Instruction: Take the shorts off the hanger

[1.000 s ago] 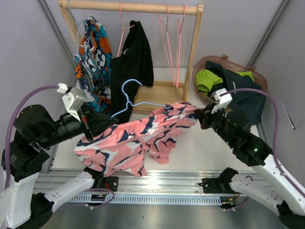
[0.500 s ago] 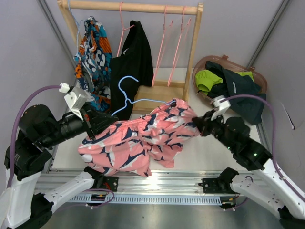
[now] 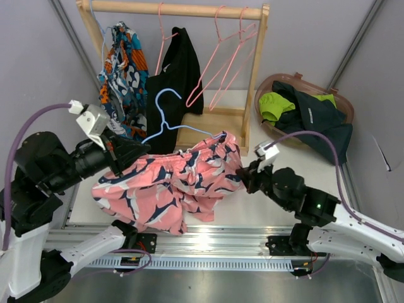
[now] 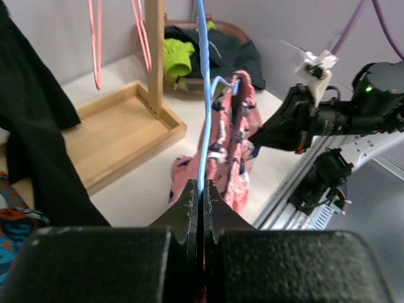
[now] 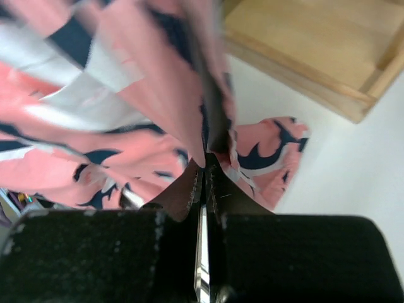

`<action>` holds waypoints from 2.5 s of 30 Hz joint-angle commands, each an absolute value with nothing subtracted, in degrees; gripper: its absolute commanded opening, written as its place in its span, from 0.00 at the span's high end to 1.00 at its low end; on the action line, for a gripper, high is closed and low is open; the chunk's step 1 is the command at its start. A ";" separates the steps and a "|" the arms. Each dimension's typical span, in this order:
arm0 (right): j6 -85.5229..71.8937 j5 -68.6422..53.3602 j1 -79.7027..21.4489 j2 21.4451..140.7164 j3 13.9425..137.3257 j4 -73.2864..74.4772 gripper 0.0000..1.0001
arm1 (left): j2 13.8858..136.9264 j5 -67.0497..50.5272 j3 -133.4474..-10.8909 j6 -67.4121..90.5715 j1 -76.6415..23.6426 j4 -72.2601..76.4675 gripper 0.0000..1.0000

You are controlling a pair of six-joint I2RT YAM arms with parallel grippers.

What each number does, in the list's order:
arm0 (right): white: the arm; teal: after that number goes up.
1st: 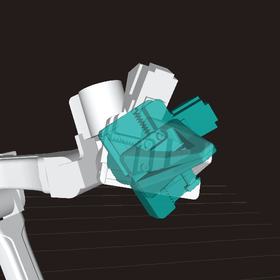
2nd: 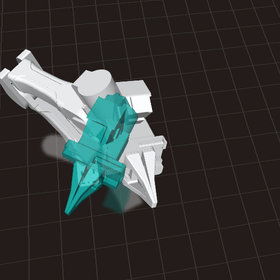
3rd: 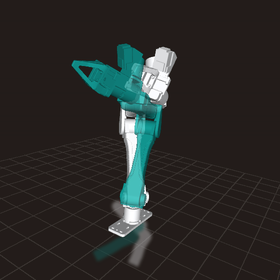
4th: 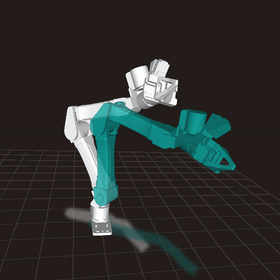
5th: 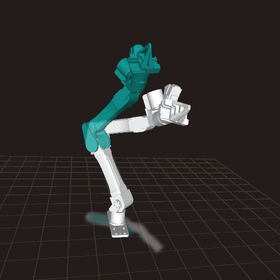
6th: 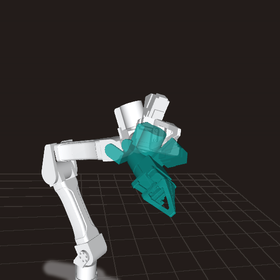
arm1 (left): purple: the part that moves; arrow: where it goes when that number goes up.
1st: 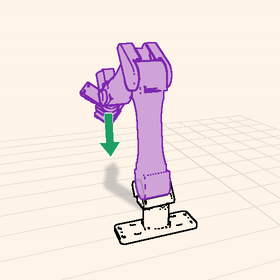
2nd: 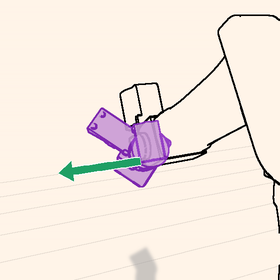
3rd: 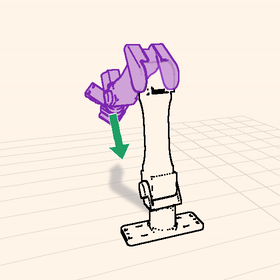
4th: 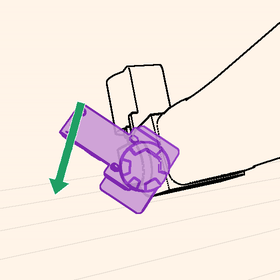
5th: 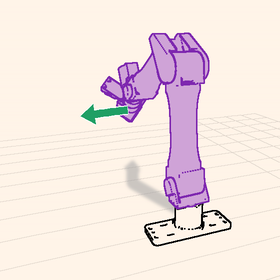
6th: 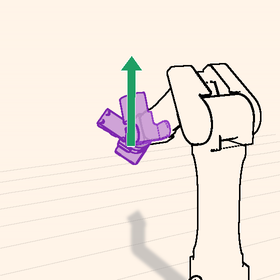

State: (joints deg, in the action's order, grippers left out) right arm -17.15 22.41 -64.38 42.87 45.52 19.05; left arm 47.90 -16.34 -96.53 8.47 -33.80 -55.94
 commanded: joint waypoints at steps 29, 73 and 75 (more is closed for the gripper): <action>-14.51 18.80 -29.19 39.19 58.17 30.94 1.00 | 43.33 -11.43 -102.66 5.19 -35.86 -52.65 1.00; -2.56 23.35 -7.39 82.51 137.35 50.46 1.00 | 74.17 30.85 -103.79 8.70 -24.88 -63.11 1.00; -2.63 24.69 -4.42 86.21 141.92 47.75 1.00 | 75.14 30.50 -104.67 8.88 -24.52 -62.76 1.00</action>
State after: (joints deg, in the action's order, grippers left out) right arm -4.84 20.14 -7.29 83.48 134.50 51.11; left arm 73.36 31.22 -101.95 7.62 -25.54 -64.42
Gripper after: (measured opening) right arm 0.013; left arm 0.018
